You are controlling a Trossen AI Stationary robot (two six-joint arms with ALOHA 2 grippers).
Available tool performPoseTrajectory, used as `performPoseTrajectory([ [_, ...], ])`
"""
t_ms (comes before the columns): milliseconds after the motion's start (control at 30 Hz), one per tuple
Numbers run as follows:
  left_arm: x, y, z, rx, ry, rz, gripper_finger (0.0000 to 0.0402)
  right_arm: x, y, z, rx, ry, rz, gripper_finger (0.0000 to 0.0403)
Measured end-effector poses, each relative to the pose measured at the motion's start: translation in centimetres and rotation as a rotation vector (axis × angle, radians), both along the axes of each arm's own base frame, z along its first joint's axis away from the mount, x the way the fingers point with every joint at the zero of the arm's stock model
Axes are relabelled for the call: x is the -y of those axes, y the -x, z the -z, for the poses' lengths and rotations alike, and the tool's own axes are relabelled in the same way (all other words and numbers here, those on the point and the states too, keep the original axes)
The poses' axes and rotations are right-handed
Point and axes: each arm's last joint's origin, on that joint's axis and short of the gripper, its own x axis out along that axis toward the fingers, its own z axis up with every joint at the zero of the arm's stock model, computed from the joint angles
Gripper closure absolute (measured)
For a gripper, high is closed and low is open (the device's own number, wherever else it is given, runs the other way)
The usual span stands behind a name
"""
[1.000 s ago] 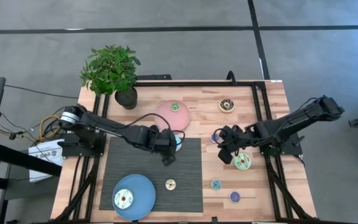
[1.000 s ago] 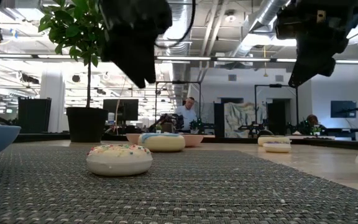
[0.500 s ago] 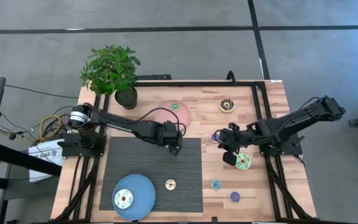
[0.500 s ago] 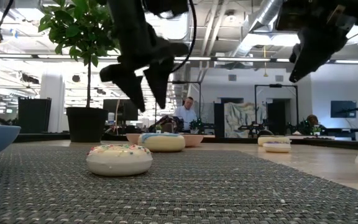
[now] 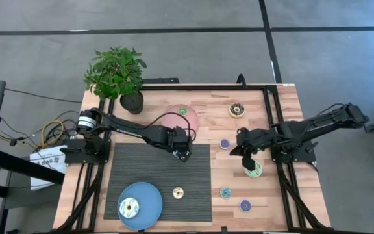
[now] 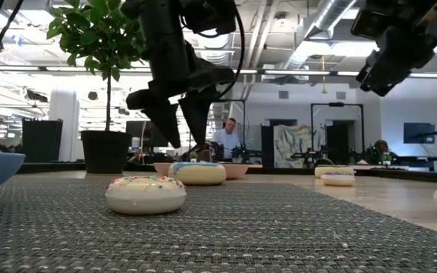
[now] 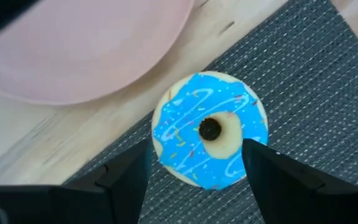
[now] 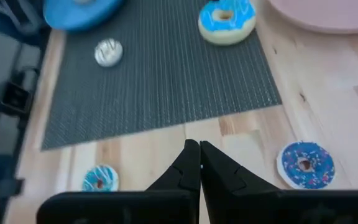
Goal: Pick & Place donuts
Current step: Put the big blue donut on the blue plate
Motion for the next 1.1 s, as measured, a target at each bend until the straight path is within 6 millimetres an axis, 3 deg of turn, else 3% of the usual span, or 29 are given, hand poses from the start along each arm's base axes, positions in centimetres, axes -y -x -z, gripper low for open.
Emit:
performPoseTrajectory([
  [367, -0.2, -0.3, 0.9, -0.028, -0.026, 0.019, 0.0158, 0.5, 2.2, -1.5, 0.117, -0.063, 0.031, 0.0403],
  [1100, -0.5, -0.2, 0.9, -0.044, -0.081, 0.043, 0.0158, 0.6, 2.3, -1.6, 0.116, -0.060, 0.033, 0.0403],
])
